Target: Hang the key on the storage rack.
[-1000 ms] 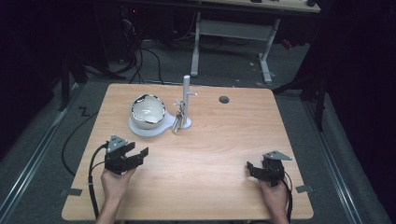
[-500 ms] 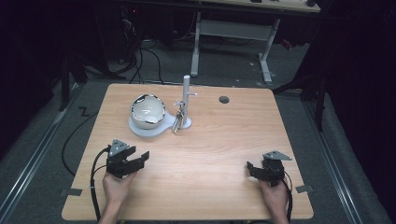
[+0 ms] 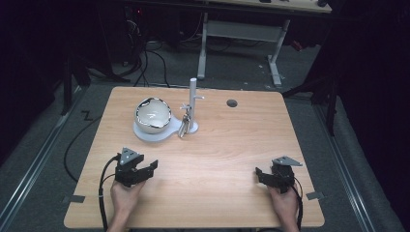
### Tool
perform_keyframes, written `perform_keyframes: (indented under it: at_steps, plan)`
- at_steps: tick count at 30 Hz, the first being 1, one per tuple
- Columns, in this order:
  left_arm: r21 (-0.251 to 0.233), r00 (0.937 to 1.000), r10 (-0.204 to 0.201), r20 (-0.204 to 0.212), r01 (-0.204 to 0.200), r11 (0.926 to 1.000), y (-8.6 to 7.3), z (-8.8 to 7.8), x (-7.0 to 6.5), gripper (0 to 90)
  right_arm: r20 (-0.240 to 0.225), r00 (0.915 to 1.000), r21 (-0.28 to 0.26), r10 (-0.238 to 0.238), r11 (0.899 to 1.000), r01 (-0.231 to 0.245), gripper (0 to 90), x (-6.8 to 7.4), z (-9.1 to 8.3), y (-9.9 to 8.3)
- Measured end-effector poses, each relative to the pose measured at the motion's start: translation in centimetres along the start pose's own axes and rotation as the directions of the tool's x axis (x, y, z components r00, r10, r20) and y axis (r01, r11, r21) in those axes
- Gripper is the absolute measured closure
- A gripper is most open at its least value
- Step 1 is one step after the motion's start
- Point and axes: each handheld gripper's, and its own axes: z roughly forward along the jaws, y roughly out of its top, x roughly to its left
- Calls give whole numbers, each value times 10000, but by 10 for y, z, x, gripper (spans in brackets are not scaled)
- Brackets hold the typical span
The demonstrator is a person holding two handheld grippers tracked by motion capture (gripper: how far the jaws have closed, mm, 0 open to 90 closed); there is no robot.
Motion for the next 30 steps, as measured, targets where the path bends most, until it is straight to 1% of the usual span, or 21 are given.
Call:
perform_keyframes:
  at_steps: [7, 10, 21, 23, 25, 26, 28, 30]
  plan:
    - [241, 9996, 156, -214, -151, 9996, -5, 9, -1, 383, 0, 10000, 2, 1, 10000, -1, 229, 0, 0, 0]
    - [290, 9988, 320, -361, -310, 9991, -7, 13, -3, 383, -1, 10000, 2, -1, 10000, 1, 229, 0, 0, 0]
    - [606, 9958, 582, -708, -540, 9967, -17, 26, -6, 383, -1, 10000, 0, 2, 10000, -2, 229, 0, 0, 0]
    - [696, 9942, 712, -805, -656, 9954, -19, 29, -7, 383, 0, 10000, 1, -1, 10000, 1, 229, 0, 0, 0]
    - [882, 9907, 942, -977, -857, 9924, -20, 31, -8, 380, -1, 10000, 2, -1, 10000, 1, 229, 0, 0, 0]
    - [1048, 9877, 1134, -1078, -1021, 9892, -21, 33, -9, 377, -1, 10000, 3, -3, 10000, 3, 229, 0, 0, 0]
    - [1056, 9861, 1251, -1094, -1136, 9879, -23, 35, -11, 365, -2, 10000, 1, -2, 10000, 2, 229, 0, 0, 0]
    - [1050, 9857, 1231, -1154, -1111, 9882, -23, 36, -11, 357, -3, 10000, 2, -3, 10000, 3, 229, 0, 0, 0]
